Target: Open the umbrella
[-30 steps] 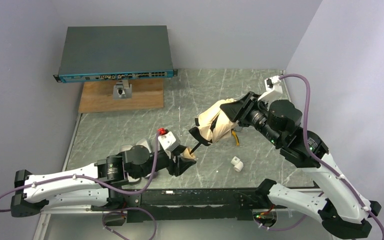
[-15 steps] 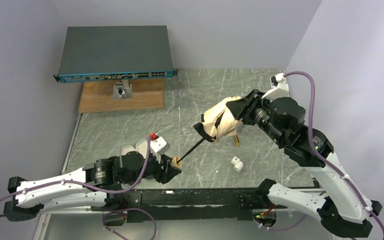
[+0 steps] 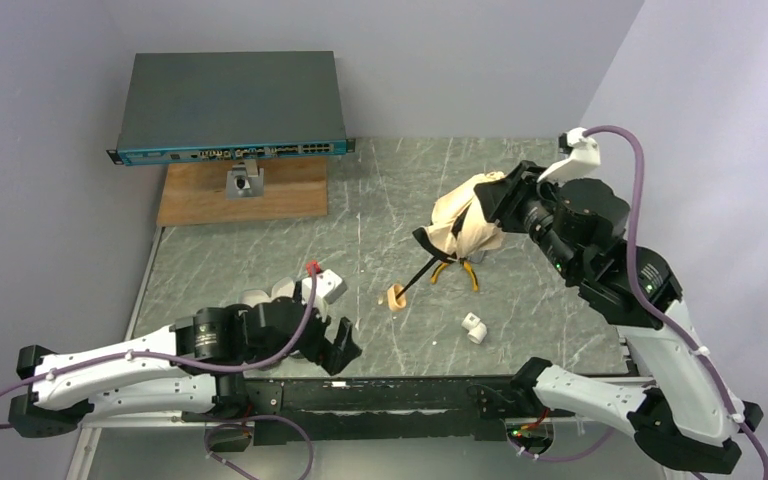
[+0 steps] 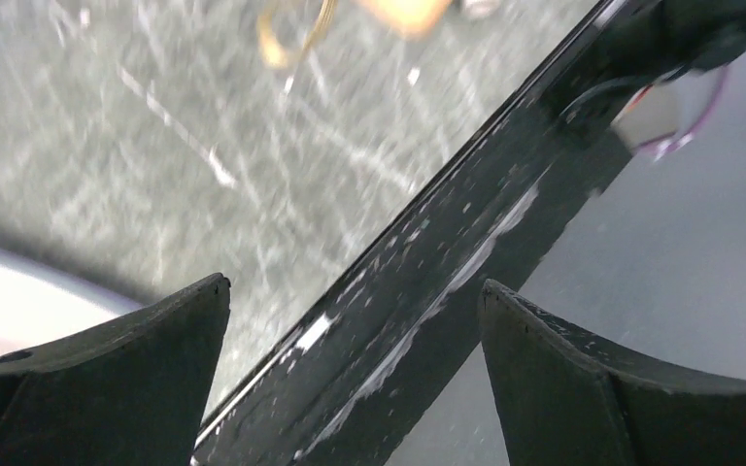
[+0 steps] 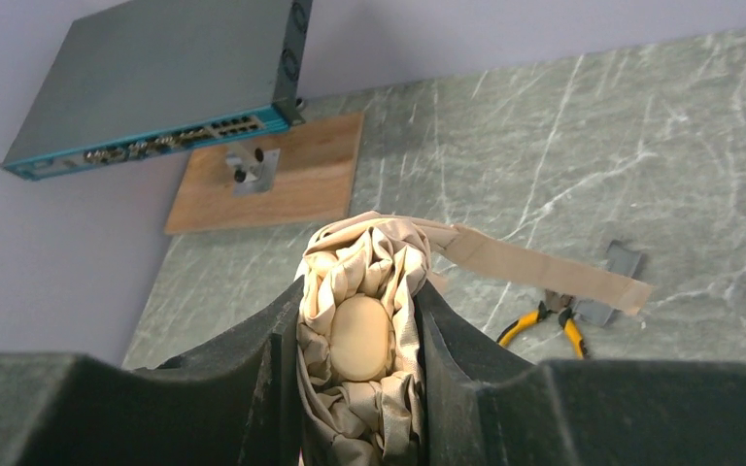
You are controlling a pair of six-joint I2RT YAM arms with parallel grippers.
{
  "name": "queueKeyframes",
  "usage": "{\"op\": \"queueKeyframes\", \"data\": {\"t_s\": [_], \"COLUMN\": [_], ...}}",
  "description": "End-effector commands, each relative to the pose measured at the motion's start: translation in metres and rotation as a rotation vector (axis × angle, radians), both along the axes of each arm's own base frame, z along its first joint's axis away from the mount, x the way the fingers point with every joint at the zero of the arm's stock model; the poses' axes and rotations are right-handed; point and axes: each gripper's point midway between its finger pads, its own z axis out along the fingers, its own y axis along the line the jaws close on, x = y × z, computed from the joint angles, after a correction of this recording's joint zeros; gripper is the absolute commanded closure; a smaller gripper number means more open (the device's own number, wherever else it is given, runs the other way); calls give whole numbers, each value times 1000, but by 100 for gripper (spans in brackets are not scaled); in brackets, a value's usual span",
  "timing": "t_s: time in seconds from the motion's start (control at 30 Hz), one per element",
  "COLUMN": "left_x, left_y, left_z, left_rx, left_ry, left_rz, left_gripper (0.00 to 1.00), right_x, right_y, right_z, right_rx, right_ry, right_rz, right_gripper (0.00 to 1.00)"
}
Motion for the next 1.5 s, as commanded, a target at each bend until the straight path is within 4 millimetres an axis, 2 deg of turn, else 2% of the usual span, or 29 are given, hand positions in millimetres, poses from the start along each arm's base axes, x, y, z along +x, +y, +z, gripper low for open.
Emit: {"op": "queueKeyframes", "data": {"t_s": [0.0, 0.13, 0.23, 0.33, 0.43, 0.5, 0.7, 0.73, 0.8, 0.97, 1.0, 1.03, 1.07, 1.1, 1.17, 1.33, 1.47], "left_x": [23, 38, 49, 56, 63, 65, 64, 62, 59, 41, 36, 32, 28, 26, 27, 43, 47], "left_y": [-35, -63, -87, -111, -122, -124, -113, -112, -110, -109, -112, -114, -117, -119, -119, -109, -121], "left_z": [78, 97, 100, 93, 87, 81, 75, 74, 77, 92, 97, 103, 107, 110, 114, 99, 102], "left_rx": [-198, -187, -146, -95, -72, -76, -130, -143, -182, -283, -313, -342, -364, -372, -362, -252, -352], "left_ry": [-170, -255, -277, -271, -264, -261, -258, -261, -268, -198, -174, -144, -117, -93, -43, 106, 235], "left_rz": [1, -9, -7, -10, 19, 33, 68, 58, 43, 0, -14, -19, -24, -24, 20, 194, 172], "left_gripper": [1, 3, 7, 10, 13, 19, 53, 63, 98, 100, 100, 100, 100, 100, 100, 100, 100], "right_x": [5, 7, 8, 7, 7, 7, 10, 10, 13, 28, 30, 32, 33, 35, 36, 27, 16], "right_y": [29, 49, 63, 74, 82, 87, 95, 98, 103, 108, 109, 109, 109, 107, 100, 76, 51], "right_z": [9, 4, 0, -3, -7, -8, -12, -13, -16, -29, -31, -34, -36, -38, -41, -38, -38], "right_rx": [78, 81, 79, 89, 89, 91, 94, 98, 106, 93, 88, 84, 76, 64, 42, 15, 8], "right_ry": [2, 47, 83, 105, 128, 138, 158, 164, 179, 215, 222, 228, 230, 229, 225, 190, 172], "right_rz": [88, 155, 206, 248, 277, 296, 323, 336, 358, 362, 371, 376, 376, 365, 341, 277, 207], "right_gripper": [100, 100, 100, 100, 100, 100, 100, 100, 100, 98, 83, 58, 26, 3, 0, 0, 0]}}
